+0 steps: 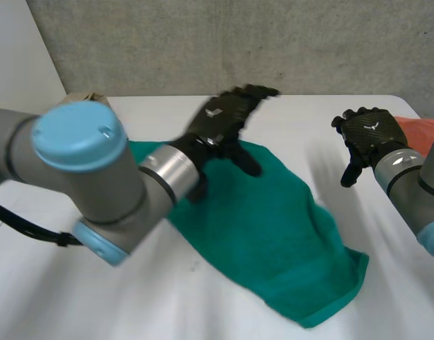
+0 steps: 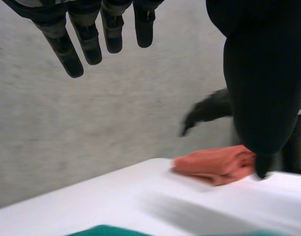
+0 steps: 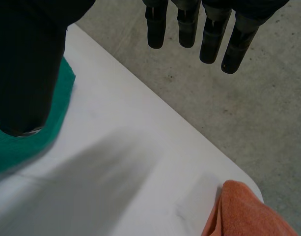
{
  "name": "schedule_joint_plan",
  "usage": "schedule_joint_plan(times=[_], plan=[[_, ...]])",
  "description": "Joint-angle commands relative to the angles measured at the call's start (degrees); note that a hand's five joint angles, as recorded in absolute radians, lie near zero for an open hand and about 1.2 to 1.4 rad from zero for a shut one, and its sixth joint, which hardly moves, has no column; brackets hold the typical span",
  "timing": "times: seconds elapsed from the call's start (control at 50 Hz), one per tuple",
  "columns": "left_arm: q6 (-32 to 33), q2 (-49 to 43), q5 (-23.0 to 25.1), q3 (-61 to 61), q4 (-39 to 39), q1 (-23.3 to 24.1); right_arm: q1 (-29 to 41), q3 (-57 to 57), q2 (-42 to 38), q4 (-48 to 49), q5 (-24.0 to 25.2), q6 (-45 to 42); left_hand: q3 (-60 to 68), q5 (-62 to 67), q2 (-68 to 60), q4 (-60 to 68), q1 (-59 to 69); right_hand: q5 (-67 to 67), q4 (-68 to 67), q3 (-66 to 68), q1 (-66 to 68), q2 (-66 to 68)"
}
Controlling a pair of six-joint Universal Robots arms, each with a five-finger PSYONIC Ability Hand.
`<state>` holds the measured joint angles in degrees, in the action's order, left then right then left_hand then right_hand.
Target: Fold the laundry.
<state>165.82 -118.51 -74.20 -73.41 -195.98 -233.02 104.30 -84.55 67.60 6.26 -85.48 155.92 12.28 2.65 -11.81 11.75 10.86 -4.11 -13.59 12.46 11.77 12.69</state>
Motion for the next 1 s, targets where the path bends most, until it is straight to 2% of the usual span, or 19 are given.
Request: schedule_joint_plan(times=[0.02, 0.08, 0.24, 0.34, 0.48, 0.62, 0.7, 0.84, 0.96, 1.0], plan=[[11.3, 3.7, 0.2, -2.6, 0.2, -9.7, -0.2, 1.8, 0.0, -2.9, 3.6, -1.7, -1.6, -1.9, 1.1, -1.0, -0.1, 4.1, 3.6, -2.5, -1.8, -2.7], [15.4, 3.5, 0.2, -2.7, 0.6, -12.3, -0.2, 2.5, 0.1, -8.4, 6.2, -5.2, -1.4, -1.8, 0.9, -0.9, 0.0, 4.1, 3.6, -2.5, -1.8, -2.7], [30.8, -2.5, 0.6, -0.8, 4.6, -21.4, 0.5, 1.7, 2.4, -22.2, 8.1, -7.0, -0.9, -1.3, 0.4, -0.4, 0.5, 4.1, 3.6, -2.5, -1.8, -2.7], [39.5, -8.3, 1.7, 2.2, 6.7, -25.9, 3.2, -2.5, 2.8, -22.3, 8.4, -6.6, -0.7, -1.1, 0.2, -0.2, 0.7, 4.1, 3.6, -2.5, -1.8, -2.7], [44.8, -15.8, 3.4, 7.0, 6.7, -29.0, 7.9, -8.6, 2.8, -19.9, 8.4, -1.9, -0.2, -0.6, -0.3, 0.3, 1.2, 4.1, 3.6, -2.5, -1.8, -2.7], [44.4, -19.7, 2.9, 11.2, 6.4, -29.5, 12.5, -14.6, 2.8, -13.0, 8.2, 11.3, -0.2, -0.6, -0.3, 0.3, 1.2, 4.1, 3.6, -2.5, -1.8, -2.7], [43.7, -19.6, 2.8, 11.3, 6.4, -29.4, 15.0, -17.8, 3.0, -10.6, 7.6, 14.9, -0.2, -0.6, -0.3, 0.3, 1.2, 4.1, 3.6, -2.5, -1.8, -2.7], [39.8, -18.2, 2.8, 10.6, 6.4, -28.2, 18.8, -21.4, 2.8, -5.2, 6.1, 15.3, 0.0, -0.4, -0.4, 0.5, 1.4, 4.1, 3.6, -2.5, -1.8, -2.7], [37.5, -16.5, 2.8, 9.5, 6.4, -27.5, 20.0, -22.9, 2.4, -0.4, 1.6, 14.7, 0.0, -0.4, -0.4, 0.5, 1.4, 4.1, 3.6, -2.5, -1.8, -2.7], [37.0, -16.1, 2.8, 9.3, 6.4, -27.4, 20.3, -23.4, 2.2, 0.8, 0.3, 13.8, 0.0, -0.4, -0.4, 0.5, 1.4, -1.2, -1.7, 2.8, 3.5, 2.6]])
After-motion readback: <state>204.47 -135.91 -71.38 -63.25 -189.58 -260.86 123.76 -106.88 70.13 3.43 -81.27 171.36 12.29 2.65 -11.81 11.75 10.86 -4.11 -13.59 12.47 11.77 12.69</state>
